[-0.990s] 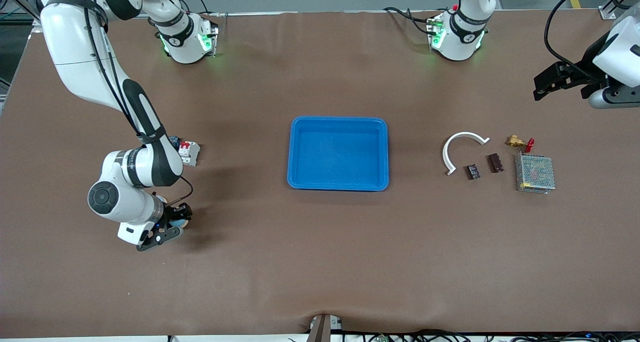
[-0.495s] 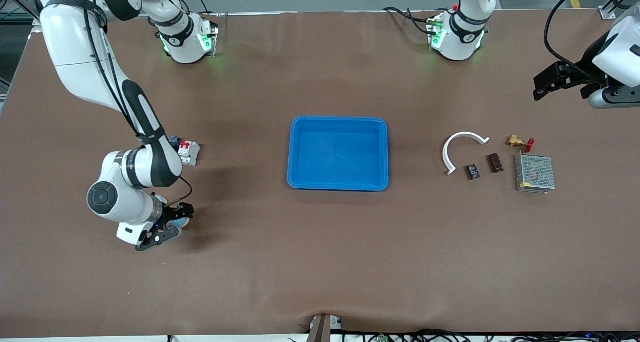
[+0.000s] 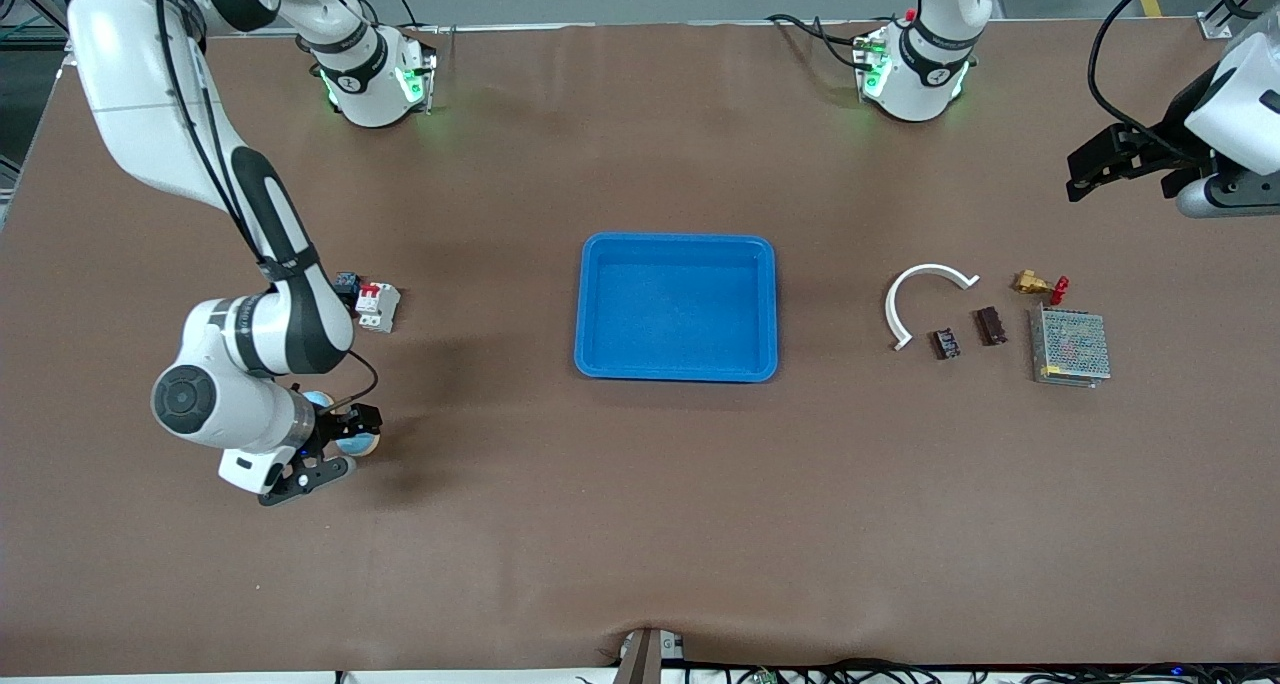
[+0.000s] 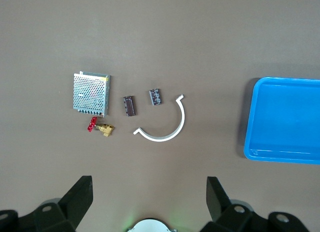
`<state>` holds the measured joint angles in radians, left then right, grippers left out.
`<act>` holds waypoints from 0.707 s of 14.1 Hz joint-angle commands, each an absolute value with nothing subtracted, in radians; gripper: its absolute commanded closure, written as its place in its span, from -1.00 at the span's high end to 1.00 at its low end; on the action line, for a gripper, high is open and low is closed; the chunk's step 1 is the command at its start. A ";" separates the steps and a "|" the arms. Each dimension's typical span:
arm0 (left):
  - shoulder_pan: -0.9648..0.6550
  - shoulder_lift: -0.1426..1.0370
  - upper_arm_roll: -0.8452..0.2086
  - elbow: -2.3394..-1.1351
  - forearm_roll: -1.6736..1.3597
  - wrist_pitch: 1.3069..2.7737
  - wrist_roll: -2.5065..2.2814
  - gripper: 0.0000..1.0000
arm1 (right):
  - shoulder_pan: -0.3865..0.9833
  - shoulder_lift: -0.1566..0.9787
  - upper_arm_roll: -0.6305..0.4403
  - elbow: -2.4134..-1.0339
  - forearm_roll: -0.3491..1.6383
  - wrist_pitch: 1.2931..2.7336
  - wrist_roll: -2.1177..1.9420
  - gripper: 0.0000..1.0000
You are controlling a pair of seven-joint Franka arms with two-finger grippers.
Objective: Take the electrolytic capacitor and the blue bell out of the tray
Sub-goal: 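Lower the bell beside the first bell and open the right gripper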
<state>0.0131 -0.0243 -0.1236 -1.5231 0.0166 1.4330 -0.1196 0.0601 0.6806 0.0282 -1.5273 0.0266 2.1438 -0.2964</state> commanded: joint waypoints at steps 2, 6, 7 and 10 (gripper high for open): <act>0.020 -0.051 -0.124 -1.548 -0.003 1.448 -0.104 1.00 | 0.058 0.496 0.038 -1.543 0.041 1.895 -0.198 1.00; 0.020 -0.051 -0.126 -1.548 -0.002 1.448 -0.104 1.00 | 0.049 0.356 0.032 -1.548 0.040 1.712 -0.154 1.00; 0.020 -0.051 -0.126 -1.548 -0.002 1.453 -0.103 1.00 | 0.049 0.318 0.031 -1.548 0.029 1.669 -0.114 1.00; 0.020 -0.051 -0.126 -1.548 0.002 1.459 -0.103 1.00 | 0.026 0.209 0.031 -1.548 0.023 1.559 -0.094 1.00</act>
